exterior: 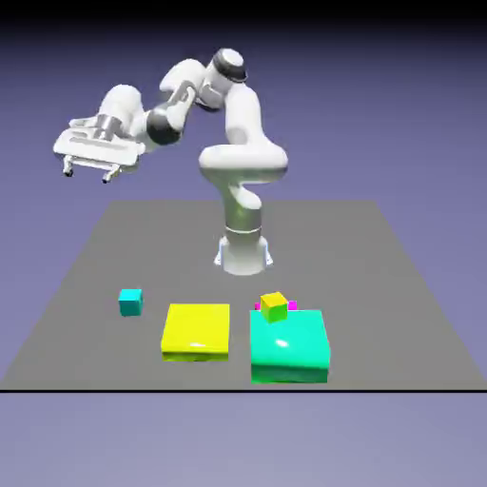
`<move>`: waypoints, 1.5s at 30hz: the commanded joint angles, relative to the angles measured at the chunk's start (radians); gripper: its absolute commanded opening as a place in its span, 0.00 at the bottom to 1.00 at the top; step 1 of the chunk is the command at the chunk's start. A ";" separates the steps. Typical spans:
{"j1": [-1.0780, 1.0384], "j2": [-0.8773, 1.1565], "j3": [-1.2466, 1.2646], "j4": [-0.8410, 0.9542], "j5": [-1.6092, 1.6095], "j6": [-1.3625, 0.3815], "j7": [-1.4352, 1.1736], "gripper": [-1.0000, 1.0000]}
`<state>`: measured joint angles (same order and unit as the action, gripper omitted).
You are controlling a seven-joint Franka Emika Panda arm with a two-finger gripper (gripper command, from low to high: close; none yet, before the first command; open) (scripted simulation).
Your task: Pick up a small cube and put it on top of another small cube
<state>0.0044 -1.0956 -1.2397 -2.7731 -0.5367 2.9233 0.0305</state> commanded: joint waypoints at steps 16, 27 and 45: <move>-0.004 -0.246 -0.580 0.017 -0.251 -0.053 -0.332 0.50; -0.006 -0.415 -0.979 0.029 -0.424 -0.090 -0.561 0.50; 0.061 -0.475 -1.104 0.062 -0.489 -0.047 -0.603 0.00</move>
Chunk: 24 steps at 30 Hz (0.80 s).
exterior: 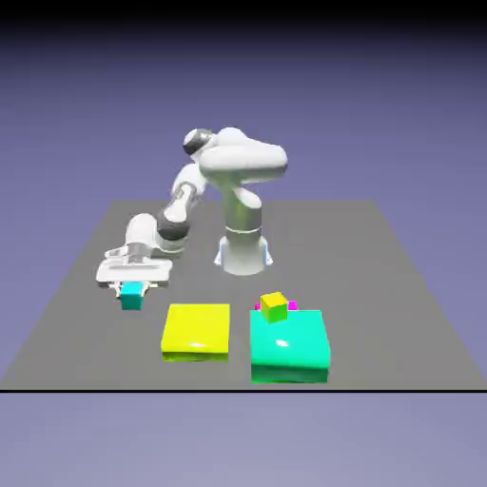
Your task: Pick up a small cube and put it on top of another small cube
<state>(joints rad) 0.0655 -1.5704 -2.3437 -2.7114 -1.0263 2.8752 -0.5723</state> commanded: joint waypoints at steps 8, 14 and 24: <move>0.093 0.082 0.111 0.012 0.190 -0.121 -0.027 0.00; 0.311 0.178 0.217 0.029 0.413 -0.202 -0.092 0.00; 0.666 0.372 0.325 -0.111 0.752 -0.270 -0.425 0.00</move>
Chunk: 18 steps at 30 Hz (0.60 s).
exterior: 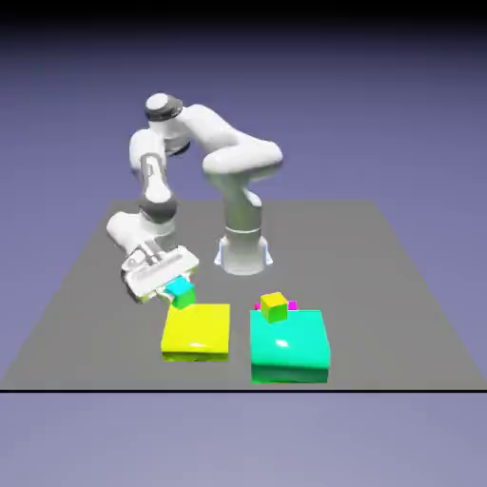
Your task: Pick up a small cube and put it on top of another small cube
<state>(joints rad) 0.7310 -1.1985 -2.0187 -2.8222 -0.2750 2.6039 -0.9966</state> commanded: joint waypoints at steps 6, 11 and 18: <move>0.175 0.110 0.027 -0.136 0.158 -0.007 -0.255 0.00; 0.320 0.058 -0.066 -0.123 0.148 0.122 -0.274 0.00; 0.405 0.028 -0.120 -0.116 0.142 0.197 -0.286 1.00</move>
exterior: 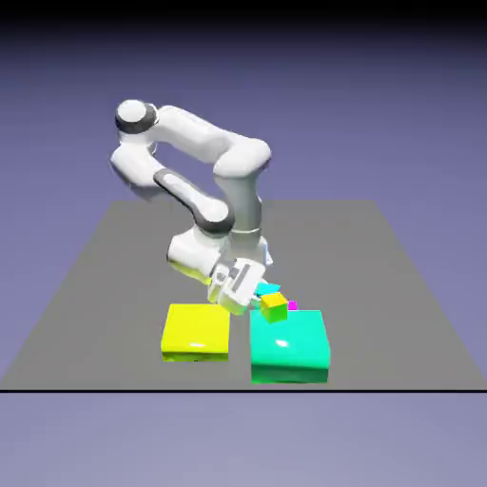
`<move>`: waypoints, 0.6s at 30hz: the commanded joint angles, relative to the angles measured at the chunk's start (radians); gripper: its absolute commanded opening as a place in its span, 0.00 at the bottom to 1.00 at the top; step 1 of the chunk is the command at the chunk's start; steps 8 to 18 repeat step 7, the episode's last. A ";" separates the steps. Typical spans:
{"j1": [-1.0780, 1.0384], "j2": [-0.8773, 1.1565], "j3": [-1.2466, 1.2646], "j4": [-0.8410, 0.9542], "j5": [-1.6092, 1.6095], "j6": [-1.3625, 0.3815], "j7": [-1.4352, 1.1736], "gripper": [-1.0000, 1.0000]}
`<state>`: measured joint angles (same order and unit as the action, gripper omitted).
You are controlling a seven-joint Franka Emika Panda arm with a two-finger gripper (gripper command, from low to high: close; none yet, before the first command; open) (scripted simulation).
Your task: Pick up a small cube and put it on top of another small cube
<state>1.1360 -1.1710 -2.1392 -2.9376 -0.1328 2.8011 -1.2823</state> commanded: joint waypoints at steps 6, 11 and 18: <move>-0.217 0.078 0.140 -0.020 0.015 -0.193 0.029 1.00; -0.230 0.083 0.148 -0.021 0.016 -0.204 0.031 1.00; -0.230 0.083 0.148 -0.021 0.016 -0.204 0.031 1.00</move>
